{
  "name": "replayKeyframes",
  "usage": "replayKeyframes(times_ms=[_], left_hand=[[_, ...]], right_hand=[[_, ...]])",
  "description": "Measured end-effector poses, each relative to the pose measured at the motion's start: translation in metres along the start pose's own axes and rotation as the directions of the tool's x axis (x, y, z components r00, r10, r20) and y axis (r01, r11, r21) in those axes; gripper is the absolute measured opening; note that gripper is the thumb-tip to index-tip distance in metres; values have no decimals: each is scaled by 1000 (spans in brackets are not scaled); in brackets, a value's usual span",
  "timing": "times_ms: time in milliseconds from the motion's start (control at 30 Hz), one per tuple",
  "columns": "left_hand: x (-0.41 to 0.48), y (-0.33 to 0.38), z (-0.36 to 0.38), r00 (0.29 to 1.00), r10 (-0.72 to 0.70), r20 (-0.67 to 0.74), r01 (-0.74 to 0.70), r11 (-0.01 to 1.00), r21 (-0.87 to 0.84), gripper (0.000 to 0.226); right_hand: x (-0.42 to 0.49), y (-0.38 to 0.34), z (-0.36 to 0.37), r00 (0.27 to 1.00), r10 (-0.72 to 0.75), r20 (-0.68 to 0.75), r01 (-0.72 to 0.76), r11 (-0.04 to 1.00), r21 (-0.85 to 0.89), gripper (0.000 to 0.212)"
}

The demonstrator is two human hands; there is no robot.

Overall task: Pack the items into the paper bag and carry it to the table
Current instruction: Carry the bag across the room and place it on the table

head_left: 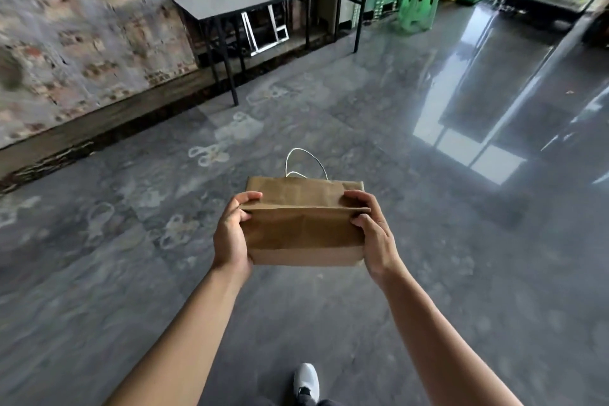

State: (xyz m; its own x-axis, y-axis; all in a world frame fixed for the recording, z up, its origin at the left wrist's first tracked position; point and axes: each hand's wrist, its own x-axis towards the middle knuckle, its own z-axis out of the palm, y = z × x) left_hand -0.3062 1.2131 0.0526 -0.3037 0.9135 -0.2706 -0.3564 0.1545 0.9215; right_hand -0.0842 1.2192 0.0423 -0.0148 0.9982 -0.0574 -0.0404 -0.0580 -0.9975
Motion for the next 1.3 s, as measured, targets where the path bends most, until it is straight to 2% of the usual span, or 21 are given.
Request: replayKeyframes(times_ms=[400,700,867,1100,1300], left_hand=[[185,29,82,998,-9,61,10,1000,-18,40],[393,73,157,994,-16,111,19,999,-31,40],[486,100,191,997,30,77,-30,999,-11,39],[577,108,240,998,3,68,-6,999,49,40],[667,107,288,1000,-9,5,9,999,41,39]], right_hand=[[188,-25,-12,999,10,-37,-10,1000,-10,42],[405,-33,-1,996,-5,-84,5,1000,3,44],[511,-48,7,997,-30,-68,32,999,24,44],[609,-40,-7,993,0,-117,5,999,41,44],[722,-33,-24,997,-7,-71,10,999,41,44]])
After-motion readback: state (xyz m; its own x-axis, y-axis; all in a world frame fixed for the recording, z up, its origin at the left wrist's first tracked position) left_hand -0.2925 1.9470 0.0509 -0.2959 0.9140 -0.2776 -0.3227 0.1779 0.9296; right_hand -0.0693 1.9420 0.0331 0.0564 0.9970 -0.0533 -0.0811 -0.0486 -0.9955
